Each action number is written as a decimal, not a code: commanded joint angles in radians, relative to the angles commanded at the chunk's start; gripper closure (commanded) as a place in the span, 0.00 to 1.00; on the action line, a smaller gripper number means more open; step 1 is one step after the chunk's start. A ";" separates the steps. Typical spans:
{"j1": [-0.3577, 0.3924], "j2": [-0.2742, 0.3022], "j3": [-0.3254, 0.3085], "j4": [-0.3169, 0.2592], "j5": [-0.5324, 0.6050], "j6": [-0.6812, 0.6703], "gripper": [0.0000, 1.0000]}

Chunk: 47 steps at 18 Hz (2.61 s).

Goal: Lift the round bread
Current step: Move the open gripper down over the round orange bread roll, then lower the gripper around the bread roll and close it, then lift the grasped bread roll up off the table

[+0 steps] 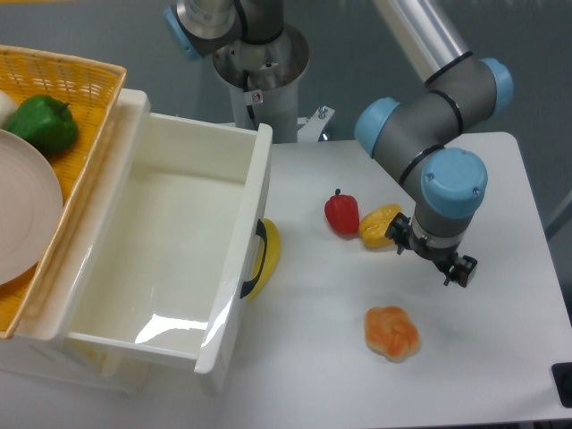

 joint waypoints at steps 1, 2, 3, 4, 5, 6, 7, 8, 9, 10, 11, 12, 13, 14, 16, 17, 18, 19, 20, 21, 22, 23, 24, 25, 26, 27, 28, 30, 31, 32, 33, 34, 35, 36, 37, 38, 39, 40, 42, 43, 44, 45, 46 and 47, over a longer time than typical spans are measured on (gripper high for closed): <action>0.000 0.000 0.000 0.002 -0.009 0.005 0.00; 0.000 -0.002 -0.003 0.003 -0.024 0.006 0.00; 0.002 -0.006 -0.003 0.005 -0.046 0.006 0.00; 0.003 -0.011 -0.011 0.027 -0.072 0.002 0.00; 0.005 -0.021 -0.021 0.078 -0.107 -0.009 0.00; 0.005 -0.025 -0.043 0.125 -0.139 -0.027 0.00; 0.002 -0.028 -0.055 0.165 -0.147 -0.052 0.00; -0.003 -0.035 -0.058 0.178 -0.147 -0.058 0.00; -0.003 -0.046 -0.057 0.178 -0.152 -0.058 0.00; -0.003 -0.052 -0.055 0.179 -0.166 -0.058 0.00; -0.003 -0.061 -0.054 0.179 -0.195 -0.060 0.00; -0.003 -0.067 -0.052 0.181 -0.222 -0.061 0.00; -0.003 -0.077 -0.052 0.181 -0.230 -0.058 0.00; -0.005 -0.080 -0.054 0.181 -0.230 -0.057 0.00; -0.021 -0.097 -0.052 0.183 -0.230 -0.055 0.00; -0.023 -0.109 -0.052 0.186 -0.229 -0.055 0.02; -0.025 -0.118 -0.052 0.186 -0.227 -0.055 0.04; -0.025 -0.127 -0.052 0.186 -0.227 -0.054 0.04; -0.026 -0.132 -0.055 0.187 -0.226 -0.054 0.04; -0.026 -0.136 -0.055 0.187 -0.223 -0.048 0.08; -0.026 -0.138 -0.057 0.187 -0.221 -0.034 0.19; -0.026 -0.140 -0.058 0.186 -0.221 -0.016 0.40; -0.025 -0.137 -0.058 0.184 -0.221 -0.002 0.64; -0.023 -0.133 -0.058 0.184 -0.221 0.001 0.91; -0.020 -0.127 -0.058 0.184 -0.221 0.003 1.00; -0.020 -0.120 -0.058 0.183 -0.221 0.003 1.00; -0.018 -0.111 -0.058 0.181 -0.219 0.000 1.00; -0.015 -0.092 -0.055 0.176 -0.218 -0.005 1.00; -0.014 -0.083 -0.054 0.176 -0.216 -0.003 1.00; -0.008 -0.075 -0.052 0.175 -0.207 -0.002 1.00; -0.006 -0.066 -0.045 0.175 -0.177 0.003 1.00; 0.001 -0.057 -0.035 0.172 -0.140 0.009 1.00; 0.005 -0.054 -0.026 0.170 -0.120 0.014 1.00; 0.005 -0.054 -0.023 0.170 -0.118 0.014 1.00; 0.005 -0.054 -0.022 0.170 -0.117 0.015 1.00; 0.006 -0.054 -0.009 0.163 -0.114 0.027 1.00; 0.006 -0.052 0.017 0.126 -0.108 0.049 1.00; 0.005 -0.052 0.050 0.076 -0.100 0.069 1.00; 0.008 -0.049 0.115 -0.007 -0.078 0.097 1.00; 0.008 -0.048 0.138 -0.040 -0.071 0.101 1.00; 0.006 -0.046 0.155 -0.064 -0.057 0.106 1.00; 0.008 -0.046 0.169 -0.081 -0.049 0.119 1.00; 0.008 -0.041 0.173 -0.098 -0.046 0.138 1.00; 0.008 -0.029 0.178 -0.112 -0.040 0.149 1.00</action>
